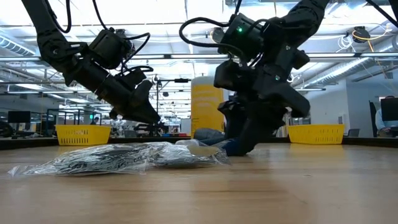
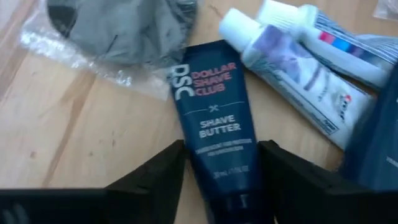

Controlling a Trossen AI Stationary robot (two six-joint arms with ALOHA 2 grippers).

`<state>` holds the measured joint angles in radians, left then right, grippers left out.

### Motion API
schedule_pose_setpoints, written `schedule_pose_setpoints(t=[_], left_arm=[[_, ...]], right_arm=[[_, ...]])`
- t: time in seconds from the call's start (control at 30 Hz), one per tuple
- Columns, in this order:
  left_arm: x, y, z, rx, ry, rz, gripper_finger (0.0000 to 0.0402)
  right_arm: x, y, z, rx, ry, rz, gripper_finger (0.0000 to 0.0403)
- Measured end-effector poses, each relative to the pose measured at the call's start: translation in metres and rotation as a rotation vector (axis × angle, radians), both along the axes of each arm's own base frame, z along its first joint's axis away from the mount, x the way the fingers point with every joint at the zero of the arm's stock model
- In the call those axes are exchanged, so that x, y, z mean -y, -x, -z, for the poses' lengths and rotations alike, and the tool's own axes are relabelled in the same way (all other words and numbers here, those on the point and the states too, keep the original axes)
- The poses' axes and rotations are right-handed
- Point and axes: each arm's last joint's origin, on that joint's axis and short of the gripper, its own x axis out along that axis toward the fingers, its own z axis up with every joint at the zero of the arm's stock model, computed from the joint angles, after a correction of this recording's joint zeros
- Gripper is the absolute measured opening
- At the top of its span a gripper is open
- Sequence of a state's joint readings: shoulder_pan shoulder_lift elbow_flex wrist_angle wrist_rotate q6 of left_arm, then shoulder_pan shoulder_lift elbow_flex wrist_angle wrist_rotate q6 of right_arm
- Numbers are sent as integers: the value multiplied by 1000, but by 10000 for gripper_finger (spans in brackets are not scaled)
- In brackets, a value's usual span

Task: Pick & Place Travel size toiletries
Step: Put the blue shaving cream into the right yellow bin

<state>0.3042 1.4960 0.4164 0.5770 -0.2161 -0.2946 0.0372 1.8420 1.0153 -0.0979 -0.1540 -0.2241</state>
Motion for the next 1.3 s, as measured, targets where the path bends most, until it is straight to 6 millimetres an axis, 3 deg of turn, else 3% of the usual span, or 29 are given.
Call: schedule_pose_setpoints(t=[0.27, 0.43, 0.53, 0.77, 0.97, 1.13, 1.3], left_arm=[[0, 0, 0, -2, 1, 0, 157], [0, 0, 1, -12, 3, 1, 157], [1, 1, 2, -18, 5, 4, 157], [3, 0, 2, -25, 7, 12, 157], [4, 0, 2, -21, 3, 18, 157], [4, -1, 0, -6, -2, 18, 157], [4, -2, 0, 2, -2, 17, 157]], right_arm=[[-3, 2, -7, -11, -70, 104, 116], [-7, 7, -26, 32, -108, 150, 124], [-6, 21, -32, 109, -83, 268, 134], [13, 94, -34, 395, -18, 811, 122], [31, 158, -49, 589, 54, 1224, 126], [57, 201, -66, 610, 100, 1450, 124], [83, 234, -67, 499, 85, 1594, 123]])
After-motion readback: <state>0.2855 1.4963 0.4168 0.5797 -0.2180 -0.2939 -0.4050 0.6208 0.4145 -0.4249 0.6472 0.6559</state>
